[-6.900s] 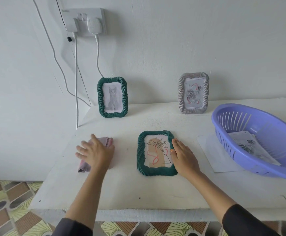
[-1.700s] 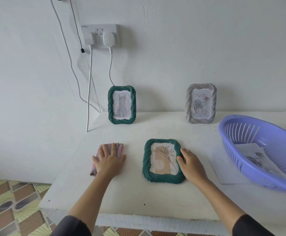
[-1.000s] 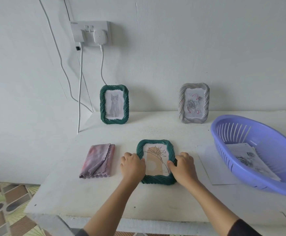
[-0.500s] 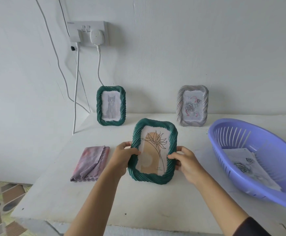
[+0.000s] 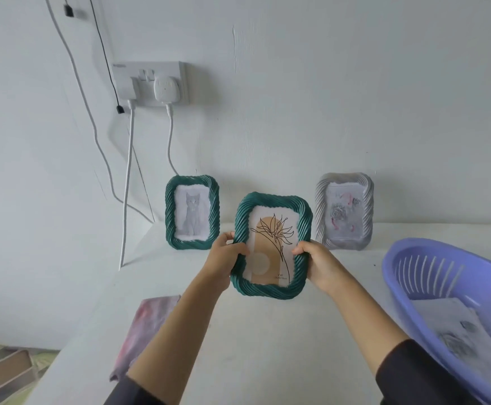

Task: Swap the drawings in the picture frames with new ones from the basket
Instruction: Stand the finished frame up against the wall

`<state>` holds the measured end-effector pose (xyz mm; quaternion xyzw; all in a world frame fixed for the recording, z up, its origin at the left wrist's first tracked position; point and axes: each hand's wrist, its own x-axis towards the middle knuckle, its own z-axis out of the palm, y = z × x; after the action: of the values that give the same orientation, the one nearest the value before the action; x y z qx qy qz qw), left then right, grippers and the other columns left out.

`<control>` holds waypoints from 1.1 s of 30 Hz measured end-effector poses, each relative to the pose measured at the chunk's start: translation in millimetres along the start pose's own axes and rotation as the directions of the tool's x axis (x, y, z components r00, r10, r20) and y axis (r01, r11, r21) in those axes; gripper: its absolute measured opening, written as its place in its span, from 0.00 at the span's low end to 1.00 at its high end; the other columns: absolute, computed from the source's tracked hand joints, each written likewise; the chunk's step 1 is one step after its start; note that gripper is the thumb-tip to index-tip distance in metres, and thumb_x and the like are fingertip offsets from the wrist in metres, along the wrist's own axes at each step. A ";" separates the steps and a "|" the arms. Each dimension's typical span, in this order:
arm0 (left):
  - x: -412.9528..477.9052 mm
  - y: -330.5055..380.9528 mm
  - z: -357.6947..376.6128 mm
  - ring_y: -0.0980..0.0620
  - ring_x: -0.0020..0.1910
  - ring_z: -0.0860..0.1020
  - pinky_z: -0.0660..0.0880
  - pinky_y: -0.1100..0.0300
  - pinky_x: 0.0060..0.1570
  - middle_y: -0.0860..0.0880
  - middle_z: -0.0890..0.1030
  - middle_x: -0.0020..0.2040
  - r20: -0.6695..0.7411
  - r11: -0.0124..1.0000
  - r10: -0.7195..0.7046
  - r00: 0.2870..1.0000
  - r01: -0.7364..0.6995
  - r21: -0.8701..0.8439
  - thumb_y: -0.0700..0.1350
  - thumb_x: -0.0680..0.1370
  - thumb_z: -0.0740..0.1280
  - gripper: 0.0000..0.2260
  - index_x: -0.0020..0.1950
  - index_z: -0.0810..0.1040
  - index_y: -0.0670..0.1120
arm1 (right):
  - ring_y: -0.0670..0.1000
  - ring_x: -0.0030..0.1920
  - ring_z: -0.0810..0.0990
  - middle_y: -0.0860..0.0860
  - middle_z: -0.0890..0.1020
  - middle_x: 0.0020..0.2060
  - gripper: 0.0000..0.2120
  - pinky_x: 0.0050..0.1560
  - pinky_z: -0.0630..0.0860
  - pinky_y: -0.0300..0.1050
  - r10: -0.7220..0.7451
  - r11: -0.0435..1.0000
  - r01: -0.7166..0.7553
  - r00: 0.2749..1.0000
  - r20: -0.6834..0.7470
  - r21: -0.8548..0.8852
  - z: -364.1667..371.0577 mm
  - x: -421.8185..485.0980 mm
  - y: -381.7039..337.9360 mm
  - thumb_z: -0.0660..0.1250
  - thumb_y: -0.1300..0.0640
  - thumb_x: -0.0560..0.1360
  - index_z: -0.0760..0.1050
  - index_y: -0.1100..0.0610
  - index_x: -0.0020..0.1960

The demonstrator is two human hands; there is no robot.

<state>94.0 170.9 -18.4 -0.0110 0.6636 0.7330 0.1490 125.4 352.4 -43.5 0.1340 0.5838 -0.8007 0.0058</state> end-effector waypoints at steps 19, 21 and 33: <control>161.2 -4.8 24.8 0.53 0.36 0.72 0.70 0.61 0.31 0.49 0.73 0.40 -0.174 0.999 0.036 0.984 -0.034 0.013 0.32 0.76 0.58 0.15 0.62 0.67 0.40 | 0.49 0.31 0.65 0.52 0.66 0.29 0.12 0.34 0.63 0.41 -0.066 0.997 0.059 0.989 -0.134 -0.052 -1.1 157.5 -14.5 0.58 0.70 0.71 0.63 0.57 0.33; 164.7 -7.9 25.9 0.53 0.37 0.72 0.71 0.61 0.33 0.49 0.73 0.42 -0.182 0.999 0.033 0.983 -0.030 0.019 0.32 0.77 0.57 0.16 0.64 0.66 0.40 | 0.48 0.31 0.66 0.51 0.66 0.29 0.12 0.34 0.63 0.41 -0.079 0.995 0.070 0.989 -0.123 -0.078 -2.2 158.5 -13.8 0.58 0.70 0.72 0.64 0.57 0.33; 155.0 -28.5 14.2 0.45 0.51 0.76 0.77 0.50 0.50 0.40 0.77 0.56 -0.172 0.994 0.107 0.979 -0.107 0.009 0.29 0.74 0.61 0.26 0.69 0.66 0.47 | 0.49 0.41 0.75 0.50 0.77 0.37 0.12 0.41 0.71 0.41 -0.177 0.968 0.147 0.975 -0.135 -0.203 -10.7 143.5 7.1 0.63 0.73 0.69 0.73 0.57 0.43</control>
<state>-44.9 218.5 -77.5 -0.0385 0.6736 0.7363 0.0514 -9.5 381.4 -85.0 0.1451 0.6661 -0.7259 -0.0914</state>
